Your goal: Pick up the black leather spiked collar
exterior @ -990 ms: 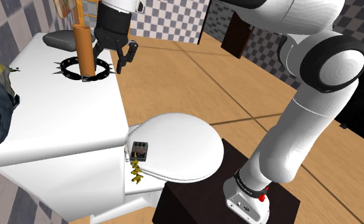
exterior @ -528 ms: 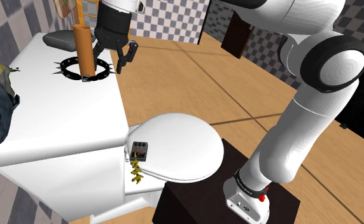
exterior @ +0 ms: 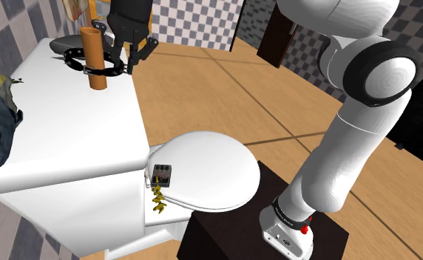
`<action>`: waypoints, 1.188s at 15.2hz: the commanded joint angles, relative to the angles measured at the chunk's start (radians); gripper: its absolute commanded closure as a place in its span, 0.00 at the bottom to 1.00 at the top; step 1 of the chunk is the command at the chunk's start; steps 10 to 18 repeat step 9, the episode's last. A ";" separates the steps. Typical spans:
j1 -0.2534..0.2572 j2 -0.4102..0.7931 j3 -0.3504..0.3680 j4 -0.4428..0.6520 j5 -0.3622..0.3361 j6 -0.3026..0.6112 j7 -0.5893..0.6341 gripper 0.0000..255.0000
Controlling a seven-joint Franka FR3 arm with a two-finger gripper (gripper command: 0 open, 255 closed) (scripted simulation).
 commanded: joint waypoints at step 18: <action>0.021 0.060 0.007 0.190 -0.029 -0.132 0.024 1.00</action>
